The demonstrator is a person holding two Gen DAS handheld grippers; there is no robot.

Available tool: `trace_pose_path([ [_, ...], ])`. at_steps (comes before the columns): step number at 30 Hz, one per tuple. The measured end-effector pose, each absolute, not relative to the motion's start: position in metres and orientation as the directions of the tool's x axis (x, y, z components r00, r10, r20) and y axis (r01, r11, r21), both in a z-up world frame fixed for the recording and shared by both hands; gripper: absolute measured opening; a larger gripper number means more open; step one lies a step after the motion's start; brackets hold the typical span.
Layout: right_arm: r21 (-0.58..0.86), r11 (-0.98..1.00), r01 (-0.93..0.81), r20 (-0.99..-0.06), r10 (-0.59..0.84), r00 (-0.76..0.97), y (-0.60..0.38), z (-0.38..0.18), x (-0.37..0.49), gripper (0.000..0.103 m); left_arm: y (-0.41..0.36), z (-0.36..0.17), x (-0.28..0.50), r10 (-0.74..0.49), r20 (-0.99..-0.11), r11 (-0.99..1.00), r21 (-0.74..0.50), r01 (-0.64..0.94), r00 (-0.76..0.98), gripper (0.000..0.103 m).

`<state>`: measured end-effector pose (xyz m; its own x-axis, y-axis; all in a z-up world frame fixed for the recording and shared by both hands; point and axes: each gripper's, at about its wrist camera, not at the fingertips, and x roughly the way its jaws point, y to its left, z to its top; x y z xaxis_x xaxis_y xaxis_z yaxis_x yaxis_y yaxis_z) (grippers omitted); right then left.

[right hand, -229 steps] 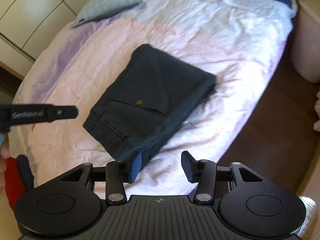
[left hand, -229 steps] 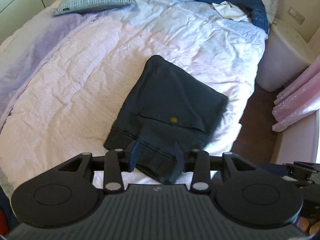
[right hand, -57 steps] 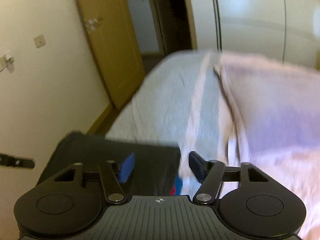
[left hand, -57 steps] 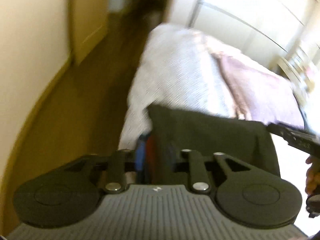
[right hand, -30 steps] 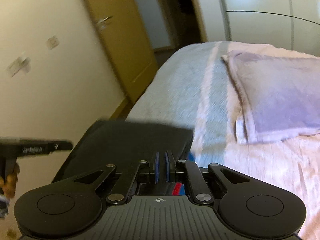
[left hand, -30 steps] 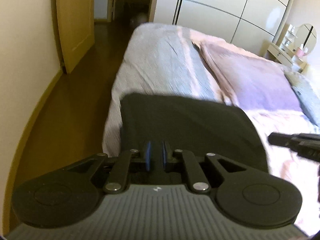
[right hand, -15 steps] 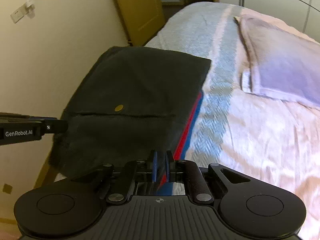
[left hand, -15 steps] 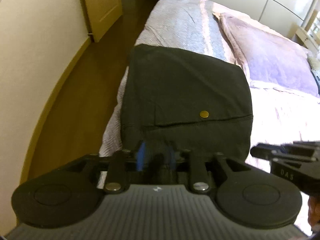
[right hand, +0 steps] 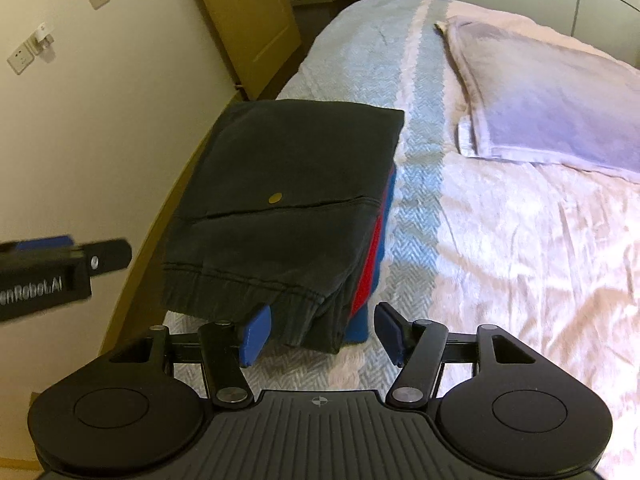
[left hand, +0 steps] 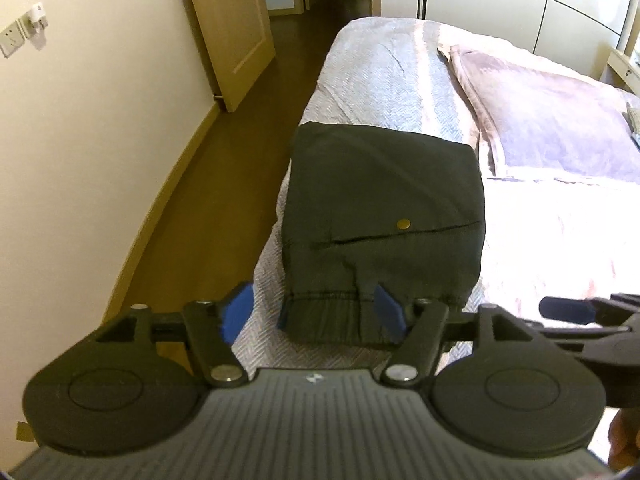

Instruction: Fold clothes

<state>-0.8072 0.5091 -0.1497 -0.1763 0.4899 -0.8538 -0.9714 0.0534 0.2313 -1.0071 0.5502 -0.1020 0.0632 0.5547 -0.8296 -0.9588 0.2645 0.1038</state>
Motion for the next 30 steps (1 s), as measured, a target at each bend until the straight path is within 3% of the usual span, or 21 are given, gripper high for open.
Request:
trace_pose_path([
  [14, 0.231, 0.004, -0.973, -0.842, 0.502, -0.198, 0.472, -0.131, -0.820, 0.062, 0.503, -0.092, -0.999, 0.575, -0.818, 0.201, 0.121, -0.972, 0.017, 0.065],
  [30, 0.261, -0.157, -0.952, -0.826, 0.473, -0.305, 0.458, -0.122, -0.762, 0.062, 0.449, -0.089, -0.938, 0.572, -0.817, 0.019, 0.103, -0.995, -0.073, 0.065],
])
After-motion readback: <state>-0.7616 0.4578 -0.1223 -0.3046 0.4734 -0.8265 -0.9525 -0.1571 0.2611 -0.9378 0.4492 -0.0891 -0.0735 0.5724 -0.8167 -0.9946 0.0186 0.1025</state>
